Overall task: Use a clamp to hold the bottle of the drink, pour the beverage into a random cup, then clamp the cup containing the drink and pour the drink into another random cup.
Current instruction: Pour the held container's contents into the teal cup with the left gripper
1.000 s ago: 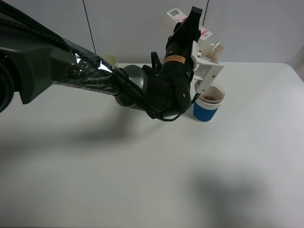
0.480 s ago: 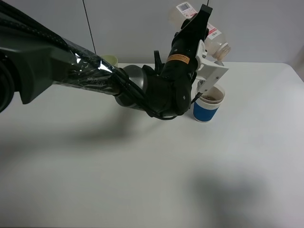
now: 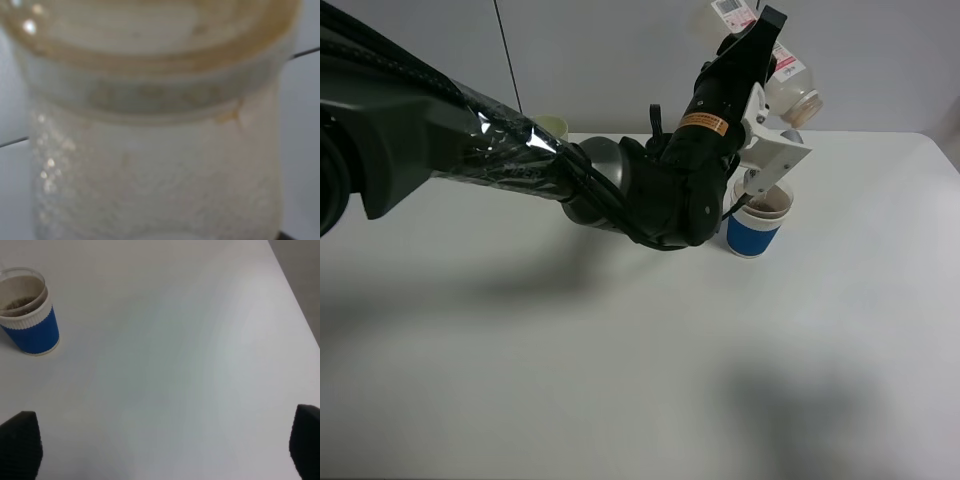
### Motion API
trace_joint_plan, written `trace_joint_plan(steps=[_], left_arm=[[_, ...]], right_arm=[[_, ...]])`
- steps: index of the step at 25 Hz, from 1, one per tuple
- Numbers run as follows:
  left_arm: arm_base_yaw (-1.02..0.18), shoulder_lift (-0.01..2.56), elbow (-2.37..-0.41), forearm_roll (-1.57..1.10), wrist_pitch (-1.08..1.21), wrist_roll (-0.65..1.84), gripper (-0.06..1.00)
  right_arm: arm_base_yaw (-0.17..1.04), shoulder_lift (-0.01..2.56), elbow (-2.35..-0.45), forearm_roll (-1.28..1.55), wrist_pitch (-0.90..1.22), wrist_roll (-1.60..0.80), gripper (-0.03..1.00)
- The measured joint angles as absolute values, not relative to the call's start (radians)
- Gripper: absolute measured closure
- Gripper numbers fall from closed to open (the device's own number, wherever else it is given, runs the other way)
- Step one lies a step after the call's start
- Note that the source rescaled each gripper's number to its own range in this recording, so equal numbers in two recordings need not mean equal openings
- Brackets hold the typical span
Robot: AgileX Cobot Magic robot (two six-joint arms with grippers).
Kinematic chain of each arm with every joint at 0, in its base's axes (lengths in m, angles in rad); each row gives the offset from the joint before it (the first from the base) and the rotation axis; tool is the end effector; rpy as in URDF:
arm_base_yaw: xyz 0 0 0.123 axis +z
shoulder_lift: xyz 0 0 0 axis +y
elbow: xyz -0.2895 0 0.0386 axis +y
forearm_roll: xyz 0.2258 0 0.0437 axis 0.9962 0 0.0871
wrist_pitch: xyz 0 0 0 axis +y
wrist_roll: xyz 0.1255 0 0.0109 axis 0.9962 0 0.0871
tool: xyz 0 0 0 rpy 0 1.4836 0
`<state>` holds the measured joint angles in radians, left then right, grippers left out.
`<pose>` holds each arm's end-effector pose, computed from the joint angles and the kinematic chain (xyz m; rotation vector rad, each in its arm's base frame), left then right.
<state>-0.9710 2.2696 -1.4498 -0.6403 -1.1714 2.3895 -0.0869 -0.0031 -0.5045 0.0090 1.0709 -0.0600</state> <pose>0.3397 -0.3740 0.2209 1.2651 0.5926 1.3155 -0.0015 0.0011 0.2509 0.0270 2.0477 -0.0808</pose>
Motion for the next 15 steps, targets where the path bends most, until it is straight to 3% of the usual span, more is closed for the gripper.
trace_joint_plan(steps=[9,15], left_arm=[[-0.971,2.270,-1.450,-0.805,-1.139,2.327,0.93],[-0.971,2.197,-1.440,-1.077,-1.020,2.326,0.93]], right_arm=[[-0.087,-0.003,-0.504,0.009,1.071,-0.060,-0.03],[-0.087,-0.003,-0.504,0.009,1.071,-0.060,-0.03]])
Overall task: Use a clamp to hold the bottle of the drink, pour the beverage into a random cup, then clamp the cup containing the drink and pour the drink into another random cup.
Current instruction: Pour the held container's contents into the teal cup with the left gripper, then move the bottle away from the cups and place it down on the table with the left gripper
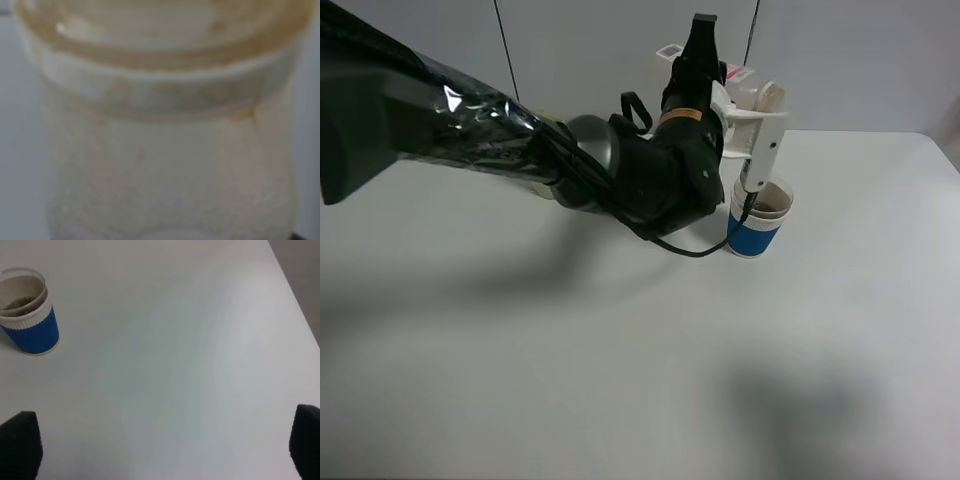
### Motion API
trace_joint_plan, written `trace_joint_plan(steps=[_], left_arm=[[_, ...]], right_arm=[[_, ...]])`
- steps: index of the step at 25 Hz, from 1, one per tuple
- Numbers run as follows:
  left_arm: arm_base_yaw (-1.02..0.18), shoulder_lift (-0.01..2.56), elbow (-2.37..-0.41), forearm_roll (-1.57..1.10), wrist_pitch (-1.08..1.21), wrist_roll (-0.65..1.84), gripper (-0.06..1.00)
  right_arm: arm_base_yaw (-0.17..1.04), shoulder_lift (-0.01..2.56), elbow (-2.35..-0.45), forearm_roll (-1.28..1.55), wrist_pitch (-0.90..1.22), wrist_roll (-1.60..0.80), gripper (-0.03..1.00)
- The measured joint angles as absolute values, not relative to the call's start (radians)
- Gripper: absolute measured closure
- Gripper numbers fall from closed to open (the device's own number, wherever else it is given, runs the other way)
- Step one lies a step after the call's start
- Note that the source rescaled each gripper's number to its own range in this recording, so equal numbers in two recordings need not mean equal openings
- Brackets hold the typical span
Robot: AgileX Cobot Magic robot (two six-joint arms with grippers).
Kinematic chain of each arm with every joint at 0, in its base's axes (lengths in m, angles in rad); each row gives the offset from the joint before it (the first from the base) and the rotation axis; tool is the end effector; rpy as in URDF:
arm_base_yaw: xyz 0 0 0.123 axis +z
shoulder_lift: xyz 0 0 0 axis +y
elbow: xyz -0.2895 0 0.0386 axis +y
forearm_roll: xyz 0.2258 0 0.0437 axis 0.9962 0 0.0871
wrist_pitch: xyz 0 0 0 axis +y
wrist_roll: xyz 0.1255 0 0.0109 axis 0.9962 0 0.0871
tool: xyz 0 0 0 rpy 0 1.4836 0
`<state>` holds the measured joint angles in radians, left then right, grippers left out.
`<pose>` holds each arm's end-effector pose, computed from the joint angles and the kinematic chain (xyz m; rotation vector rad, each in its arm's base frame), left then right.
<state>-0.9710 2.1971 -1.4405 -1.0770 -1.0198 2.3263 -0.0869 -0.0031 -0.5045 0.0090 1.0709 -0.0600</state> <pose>0.3481 -0.3416 0.2106 1.2664 1.1276 1.1099 -0.0015 0.0011 0.2509 0.0270 2.0477 -0.0808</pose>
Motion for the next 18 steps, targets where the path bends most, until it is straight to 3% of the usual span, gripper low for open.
trace_joint_plan(steps=[8,18], left_arm=[[-0.971,2.037,-1.305,-1.129,-0.919,2.313,0.93],[-0.971,1.709,-0.947,-1.127,-0.798,1.844,0.93]], right_arm=[[-0.087,-0.003,-0.504,0.009,1.071,-0.060,-0.03],[-0.087,-0.003,-0.504,0.009,1.071,-0.060,-0.03]])
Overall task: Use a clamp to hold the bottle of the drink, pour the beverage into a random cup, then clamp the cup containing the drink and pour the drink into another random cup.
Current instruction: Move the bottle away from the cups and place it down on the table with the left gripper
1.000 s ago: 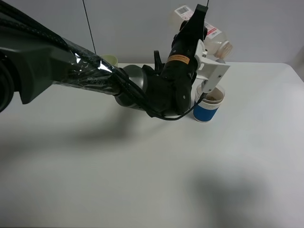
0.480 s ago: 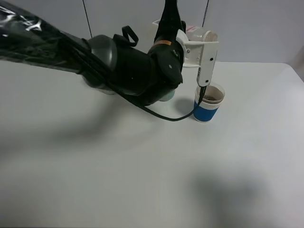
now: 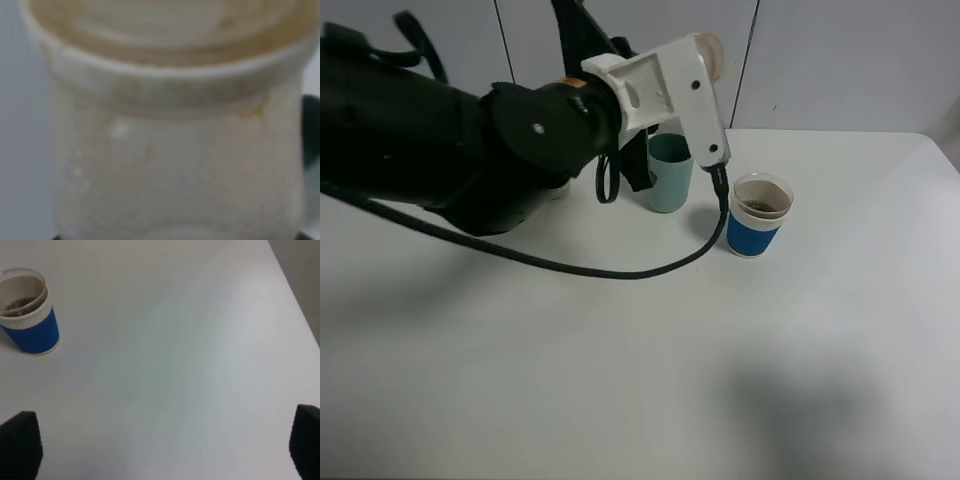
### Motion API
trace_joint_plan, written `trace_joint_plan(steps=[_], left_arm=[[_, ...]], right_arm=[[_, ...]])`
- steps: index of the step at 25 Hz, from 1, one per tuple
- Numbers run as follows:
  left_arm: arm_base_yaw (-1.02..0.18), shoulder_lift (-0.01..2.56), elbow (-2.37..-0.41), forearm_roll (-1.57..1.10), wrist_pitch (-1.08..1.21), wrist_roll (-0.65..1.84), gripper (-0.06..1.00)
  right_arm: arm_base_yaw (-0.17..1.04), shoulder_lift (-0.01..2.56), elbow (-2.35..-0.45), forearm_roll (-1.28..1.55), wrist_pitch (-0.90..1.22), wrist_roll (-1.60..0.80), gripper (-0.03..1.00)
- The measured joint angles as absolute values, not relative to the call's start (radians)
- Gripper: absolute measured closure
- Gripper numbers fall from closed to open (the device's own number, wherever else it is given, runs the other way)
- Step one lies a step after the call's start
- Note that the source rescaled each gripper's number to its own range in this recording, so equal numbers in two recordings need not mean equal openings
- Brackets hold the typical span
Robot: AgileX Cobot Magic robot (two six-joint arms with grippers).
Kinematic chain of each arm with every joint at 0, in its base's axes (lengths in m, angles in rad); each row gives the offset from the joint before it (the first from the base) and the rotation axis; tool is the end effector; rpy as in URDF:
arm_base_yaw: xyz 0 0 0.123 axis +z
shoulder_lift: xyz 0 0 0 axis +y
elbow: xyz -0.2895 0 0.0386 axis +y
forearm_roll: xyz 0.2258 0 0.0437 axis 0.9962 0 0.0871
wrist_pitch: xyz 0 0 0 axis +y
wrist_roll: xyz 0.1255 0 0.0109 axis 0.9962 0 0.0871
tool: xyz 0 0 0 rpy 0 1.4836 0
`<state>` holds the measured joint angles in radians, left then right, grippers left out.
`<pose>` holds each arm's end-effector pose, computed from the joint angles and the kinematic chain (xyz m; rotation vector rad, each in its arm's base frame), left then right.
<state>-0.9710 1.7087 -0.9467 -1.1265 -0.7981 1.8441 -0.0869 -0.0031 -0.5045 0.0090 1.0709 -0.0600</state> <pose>0.2729 -0.2549 0.2555 1.0864 1.4396 0.5696 -0.0015 0.0011 0.2509 0.0270 2.0477 -0.0808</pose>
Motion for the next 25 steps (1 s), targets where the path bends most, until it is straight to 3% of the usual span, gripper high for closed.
trace_joint_plan(steps=[15,25], left_arm=[[-0.879,1.359,-0.488,-0.684,-0.761,0.672,0.93],[-0.623,1.346,-0.435,-0.116,-0.568,0.049,0.93]], right_arm=[[-0.087,-0.003,-0.504,0.009,1.071,-0.060,-0.03],[-0.087,-0.003,-0.504,0.009,1.071,-0.060,-0.03]])
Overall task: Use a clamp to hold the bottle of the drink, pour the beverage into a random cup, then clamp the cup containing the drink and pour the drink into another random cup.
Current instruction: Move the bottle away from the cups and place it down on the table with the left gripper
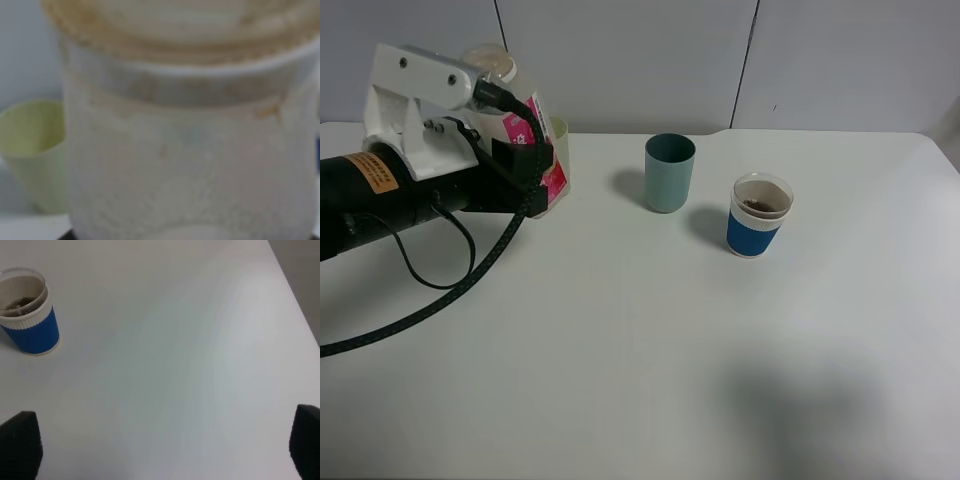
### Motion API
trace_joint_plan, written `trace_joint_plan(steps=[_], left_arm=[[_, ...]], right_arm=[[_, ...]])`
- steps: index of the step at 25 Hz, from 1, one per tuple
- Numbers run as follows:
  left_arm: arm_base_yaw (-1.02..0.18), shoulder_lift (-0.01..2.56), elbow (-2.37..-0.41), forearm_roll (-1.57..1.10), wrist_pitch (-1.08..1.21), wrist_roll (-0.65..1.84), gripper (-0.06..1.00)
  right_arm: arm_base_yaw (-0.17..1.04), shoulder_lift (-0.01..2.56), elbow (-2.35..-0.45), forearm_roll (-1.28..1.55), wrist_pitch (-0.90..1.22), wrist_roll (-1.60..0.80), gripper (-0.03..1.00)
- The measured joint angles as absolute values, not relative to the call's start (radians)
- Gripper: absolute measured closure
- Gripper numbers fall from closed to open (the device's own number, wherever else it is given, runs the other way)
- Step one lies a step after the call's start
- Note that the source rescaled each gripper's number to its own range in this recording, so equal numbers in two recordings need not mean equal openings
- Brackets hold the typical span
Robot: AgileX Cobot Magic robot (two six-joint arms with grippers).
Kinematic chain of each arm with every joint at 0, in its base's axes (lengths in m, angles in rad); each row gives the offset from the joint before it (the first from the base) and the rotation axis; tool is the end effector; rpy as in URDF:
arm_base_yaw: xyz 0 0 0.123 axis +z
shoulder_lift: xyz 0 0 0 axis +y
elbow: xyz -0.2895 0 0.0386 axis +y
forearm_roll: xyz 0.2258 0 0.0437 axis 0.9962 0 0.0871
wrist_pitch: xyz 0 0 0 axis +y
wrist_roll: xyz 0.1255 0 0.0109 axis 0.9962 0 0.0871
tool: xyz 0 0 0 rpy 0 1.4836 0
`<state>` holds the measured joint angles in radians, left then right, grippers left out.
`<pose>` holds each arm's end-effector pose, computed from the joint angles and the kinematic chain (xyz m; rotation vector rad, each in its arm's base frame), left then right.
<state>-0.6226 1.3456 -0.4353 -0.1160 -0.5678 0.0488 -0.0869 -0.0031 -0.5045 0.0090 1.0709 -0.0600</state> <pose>0.2219 -0.1497 0.2301 0.4802 1.7852 -0.4147 -0.0015 0.0011 0.2509 0.0270 2.0477 -0.0808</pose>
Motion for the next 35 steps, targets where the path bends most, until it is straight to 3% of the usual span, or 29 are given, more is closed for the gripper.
trace_joint_plan(steps=[7,21,35], left_arm=[[-0.495,1.346,-0.433,0.172,-0.472,-0.092,0.93],[-0.361,1.408,-0.433,0.284,-0.486,-0.116,0.93],[-0.361,1.776,-0.432,0.307,-0.858,-0.108,0.93]], right_arm=[[-0.087,-0.003,-0.504,0.009,1.071,-0.060,-0.03],[-0.087,-0.003,-0.504,0.009,1.071,-0.060,-0.03],[-0.087,-0.003,-0.504,0.009,1.071,-0.060,-0.03]])
